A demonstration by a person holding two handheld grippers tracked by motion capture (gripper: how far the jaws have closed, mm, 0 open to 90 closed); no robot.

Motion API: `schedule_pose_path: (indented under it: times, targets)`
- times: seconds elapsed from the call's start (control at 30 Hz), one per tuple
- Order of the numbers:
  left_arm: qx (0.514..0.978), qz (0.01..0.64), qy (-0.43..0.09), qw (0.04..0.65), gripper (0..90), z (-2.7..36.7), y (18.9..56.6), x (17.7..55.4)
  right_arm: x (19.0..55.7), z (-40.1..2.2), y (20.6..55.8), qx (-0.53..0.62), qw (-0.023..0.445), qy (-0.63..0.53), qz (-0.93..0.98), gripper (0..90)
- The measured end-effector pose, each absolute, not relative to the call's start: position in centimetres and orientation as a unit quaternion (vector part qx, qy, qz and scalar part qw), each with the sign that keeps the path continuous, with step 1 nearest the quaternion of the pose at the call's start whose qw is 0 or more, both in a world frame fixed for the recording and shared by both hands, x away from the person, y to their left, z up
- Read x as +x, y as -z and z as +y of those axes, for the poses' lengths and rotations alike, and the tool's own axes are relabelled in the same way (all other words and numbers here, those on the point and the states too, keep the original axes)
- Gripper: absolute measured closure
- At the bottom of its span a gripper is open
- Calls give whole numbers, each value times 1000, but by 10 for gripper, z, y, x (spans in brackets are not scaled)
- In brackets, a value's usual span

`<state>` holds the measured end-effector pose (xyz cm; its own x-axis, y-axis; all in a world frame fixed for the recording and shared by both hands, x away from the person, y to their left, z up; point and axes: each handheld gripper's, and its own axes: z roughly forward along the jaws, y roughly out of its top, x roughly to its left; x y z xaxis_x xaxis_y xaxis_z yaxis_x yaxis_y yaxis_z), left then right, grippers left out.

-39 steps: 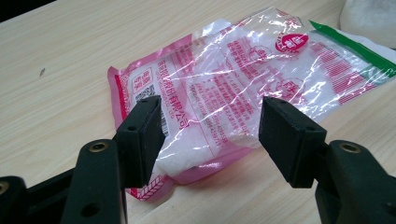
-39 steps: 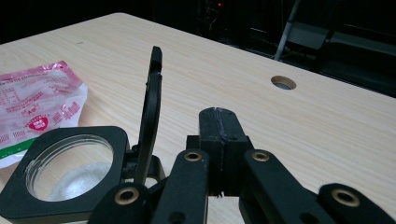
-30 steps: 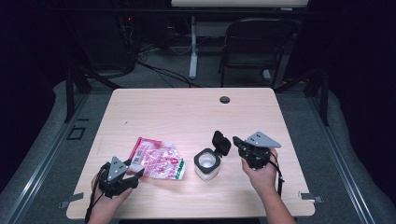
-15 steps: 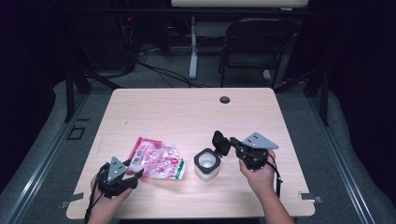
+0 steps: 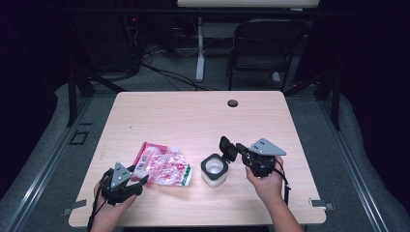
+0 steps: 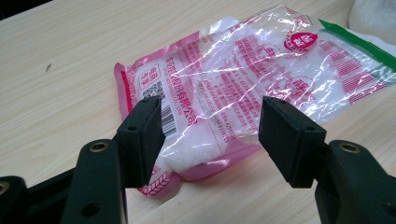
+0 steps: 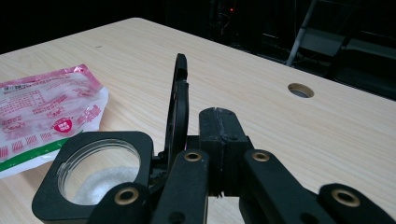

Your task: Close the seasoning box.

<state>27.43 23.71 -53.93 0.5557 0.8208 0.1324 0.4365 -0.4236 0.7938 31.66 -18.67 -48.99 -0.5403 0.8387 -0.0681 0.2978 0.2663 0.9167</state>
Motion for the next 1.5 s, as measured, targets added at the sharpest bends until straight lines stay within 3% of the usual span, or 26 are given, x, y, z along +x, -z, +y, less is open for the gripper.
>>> schedule_pose_path:
  times: [0.7, 1.5]
  targets:
    - [802, 390, -263, 369, 403, 236, 540, 274, 306, -175, 487, 357, 290, -460, 760, 893]
    - [803, 390, -262, 367, 405, 236, 540, 274, 296, -150, 513, 333, 245, -443, 795, 884]
